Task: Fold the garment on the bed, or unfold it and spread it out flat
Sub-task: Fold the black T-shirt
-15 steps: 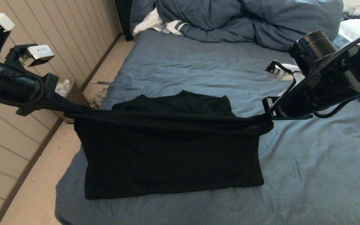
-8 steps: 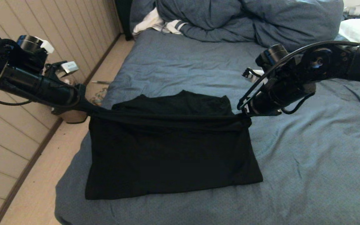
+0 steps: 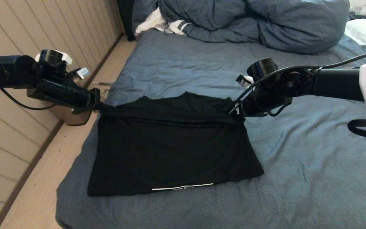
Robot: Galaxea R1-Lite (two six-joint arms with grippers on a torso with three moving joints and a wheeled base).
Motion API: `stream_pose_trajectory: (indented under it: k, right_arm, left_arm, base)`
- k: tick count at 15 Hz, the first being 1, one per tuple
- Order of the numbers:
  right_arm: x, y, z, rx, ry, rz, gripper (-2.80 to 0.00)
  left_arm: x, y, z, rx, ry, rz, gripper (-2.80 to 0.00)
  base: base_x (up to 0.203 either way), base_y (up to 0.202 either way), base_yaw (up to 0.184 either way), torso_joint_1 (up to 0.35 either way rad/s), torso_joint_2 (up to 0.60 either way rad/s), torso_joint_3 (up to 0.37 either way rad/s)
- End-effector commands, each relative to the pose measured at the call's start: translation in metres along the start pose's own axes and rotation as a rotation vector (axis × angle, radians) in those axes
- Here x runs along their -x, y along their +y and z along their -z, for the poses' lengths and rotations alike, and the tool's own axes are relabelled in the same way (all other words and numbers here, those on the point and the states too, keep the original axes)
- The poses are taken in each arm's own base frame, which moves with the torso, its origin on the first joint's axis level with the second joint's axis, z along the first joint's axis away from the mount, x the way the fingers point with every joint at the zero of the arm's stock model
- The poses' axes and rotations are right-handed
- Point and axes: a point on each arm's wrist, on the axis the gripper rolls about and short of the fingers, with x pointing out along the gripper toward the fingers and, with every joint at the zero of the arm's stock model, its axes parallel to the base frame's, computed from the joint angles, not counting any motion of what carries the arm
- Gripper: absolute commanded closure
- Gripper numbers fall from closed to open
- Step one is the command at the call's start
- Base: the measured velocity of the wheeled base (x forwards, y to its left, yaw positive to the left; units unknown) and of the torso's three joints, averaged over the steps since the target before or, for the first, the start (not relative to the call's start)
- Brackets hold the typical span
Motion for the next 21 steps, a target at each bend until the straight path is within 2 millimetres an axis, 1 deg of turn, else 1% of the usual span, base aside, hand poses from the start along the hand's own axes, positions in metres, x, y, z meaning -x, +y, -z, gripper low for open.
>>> stream_pose_trajectory:
  k: [1,4,6,7,9,10,11,12,14,16,17,19,20,21]
  right_arm:
    - [-0.004,-0.003,0.0,-0.004,0.0,0.006,0.0]
    - [-0.003,-0.003,0.0,-0.004,-0.003,0.005,0.0]
    - [0.017,0.0,-0.014,-0.002,-0.107,-0.014,0.0]
    - [0.022,0.001,-0.018,-0.002,-0.144,-0.021,0.0]
    - [0.024,0.004,-0.021,0.001,-0.172,-0.03,0.0]
    - [0.026,0.007,-0.025,0.004,-0.217,-0.043,0.0]
    - [0.027,0.008,-0.026,0.005,-0.22,-0.045,0.0]
    - [0.028,0.014,-0.03,0.011,-0.269,-0.062,0.0]
    - [0.027,0.018,-0.03,0.019,-0.28,-0.07,0.0]
    - [0.014,0.021,-0.026,0.037,-0.255,-0.069,0.0]
    - [0.013,0.021,-0.025,0.038,-0.253,-0.068,0.0]
    - [0.005,0.021,-0.023,0.045,-0.24,-0.064,0.0]
    - [0.004,0.021,-0.023,0.046,-0.241,-0.064,0.0]
    - [-0.004,0.02,-0.022,0.049,-0.246,-0.061,0.0]
  left_arm:
    - [-0.008,0.004,-0.001,-0.001,-0.011,0.004,0.0]
    - [-0.008,0.003,-0.001,-0.001,-0.013,0.005,0.0]
    - [0.008,-0.004,-0.006,-0.009,-0.052,0.009,0.0]
    - [0.013,-0.002,-0.008,0.001,-0.064,0.003,0.0]
    - [0.017,-0.001,-0.009,0.008,-0.073,0.0,0.0]
    - [0.029,-0.004,-0.012,0.014,-0.099,-0.003,0.0]
    - [0.032,-0.003,-0.012,0.02,-0.105,-0.006,0.0]
    - [0.037,-0.002,-0.013,0.023,-0.116,-0.011,0.0]
    - [0.037,0.001,-0.013,0.028,-0.115,-0.014,0.0]
    - [0.026,0.008,-0.01,0.042,-0.089,-0.017,0.0]
    - [0.025,0.008,-0.01,0.043,-0.087,-0.017,0.0]
    - [0.016,0.013,-0.008,0.051,-0.069,-0.017,0.0]
    - [0.016,0.013,-0.008,0.05,-0.07,-0.017,0.0]
    - [0.009,0.018,-0.007,0.052,-0.057,-0.022,0.0]
  base:
    - [0.0,0.0,0.0,0.0,0.0,0.0]
    - [0.0,0.0,0.0,0.0,0.0,0.0]
    - [0.0,0.0,0.0,0.0,0.0,0.0]
    - [0.0,0.0,0.0,0.0,0.0,0.0]
    - [0.0,0.0,0.0,0.0,0.0,0.0]
    - [0.0,0.0,0.0,0.0,0.0,0.0]
    - [0.0,0.0,0.0,0.0,0.0,0.0]
    - [0.0,0.0,0.0,0.0,0.0,0.0]
    - [0.0,0.0,0.0,0.0,0.0,0.0]
    - [0.0,0.0,0.0,0.0,0.0,0.0]
    - [0.0,0.0,0.0,0.0,0.0,0.0]
    - [0.0,0.0,0.0,0.0,0.0,0.0]
    - [0.0,0.0,0.0,0.0,0.0,0.0]
    - [0.0,0.0,0.0,0.0,0.0,0.0]
